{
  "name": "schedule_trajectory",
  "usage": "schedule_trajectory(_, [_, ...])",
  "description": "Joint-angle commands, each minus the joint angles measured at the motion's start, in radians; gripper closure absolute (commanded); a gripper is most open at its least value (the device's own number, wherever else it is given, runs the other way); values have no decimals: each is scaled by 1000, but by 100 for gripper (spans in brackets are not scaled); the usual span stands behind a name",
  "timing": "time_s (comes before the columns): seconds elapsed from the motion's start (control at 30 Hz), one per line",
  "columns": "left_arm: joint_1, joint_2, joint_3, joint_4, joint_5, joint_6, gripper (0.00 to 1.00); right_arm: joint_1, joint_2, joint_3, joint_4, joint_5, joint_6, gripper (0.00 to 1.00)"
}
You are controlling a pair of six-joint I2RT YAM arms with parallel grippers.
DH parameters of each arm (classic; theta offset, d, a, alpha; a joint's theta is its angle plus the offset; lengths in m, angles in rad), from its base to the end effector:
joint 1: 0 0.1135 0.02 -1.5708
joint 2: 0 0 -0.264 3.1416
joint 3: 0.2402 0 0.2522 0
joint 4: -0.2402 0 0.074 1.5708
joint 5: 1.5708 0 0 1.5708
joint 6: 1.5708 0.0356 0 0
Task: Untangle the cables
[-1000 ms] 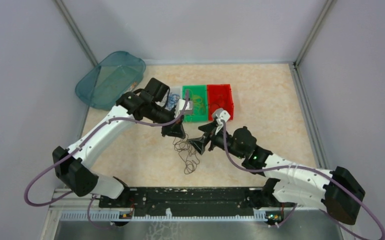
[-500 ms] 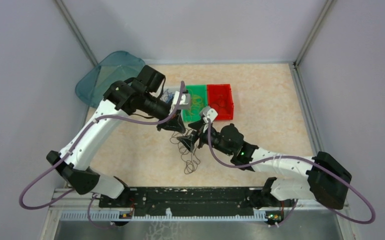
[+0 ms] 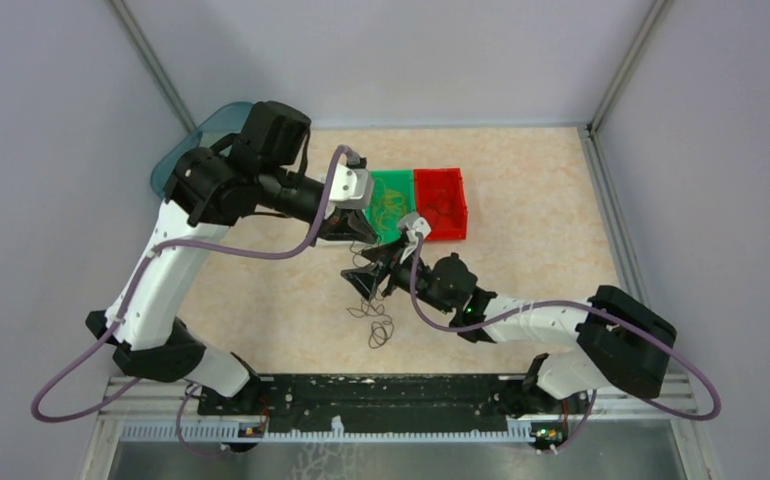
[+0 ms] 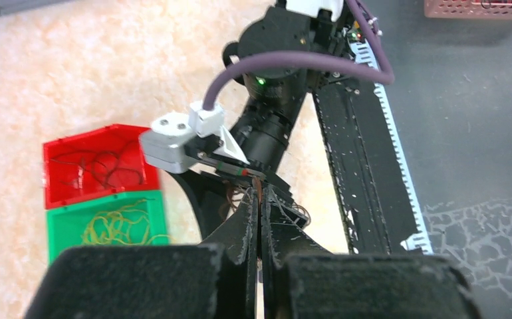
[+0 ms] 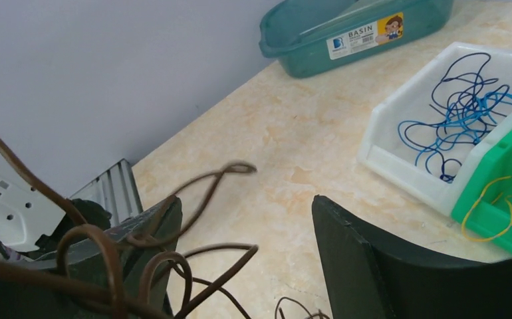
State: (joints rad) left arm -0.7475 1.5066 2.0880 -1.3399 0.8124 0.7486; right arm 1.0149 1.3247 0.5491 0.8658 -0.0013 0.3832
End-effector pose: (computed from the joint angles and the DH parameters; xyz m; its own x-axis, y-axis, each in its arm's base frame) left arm 0.1631 -0.1864 0.4939 0.2117 0.4421 -0.8717 0.9690 -0.2112 0.1282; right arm 0.1486 0.2393 0.2507 -0.2738 0.2679 -0.9237 -0.8062 0.4598 0.3723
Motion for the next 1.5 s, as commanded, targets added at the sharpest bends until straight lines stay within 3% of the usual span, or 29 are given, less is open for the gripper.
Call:
schedule_trajectory(0.0, [-14,-18,56,63,-15,-10,100,24,29,-31,130,17,62,29])
schedule_trajectory(0.2, [-16,-137,-24,347,-55,-59,100,32,80,-75,183,41,84,33])
schedule_trajectory(0.4, [-16,-302,-257,826,-162,-126,99,33,143,-125,240,60,116,39])
schedule_trajectory(0.6, [-16,-319,-257,1001,-230,-195,97,33,191,-216,352,83,133,41])
schedule_trajectory(0.73, [-16,-321,-244,996,-233,-203,97,33,202,-300,546,115,159,34])
schedule_trajectory(0.87, [-16,-339,-273,955,-228,-184,98,33,135,-348,592,140,144,26])
schedule_trajectory(1.0, [-16,-379,-342,915,-235,-132,99,27,-48,-341,389,183,77,20])
schedule_trajectory(1.2, [-16,-404,-398,849,-229,-96,100,-76,-350,-264,38,114,-15,17])
schedule_trajectory(1.47, [-16,-393,-363,850,-208,-100,100,-108,-411,-172,-117,-1,-75,18])
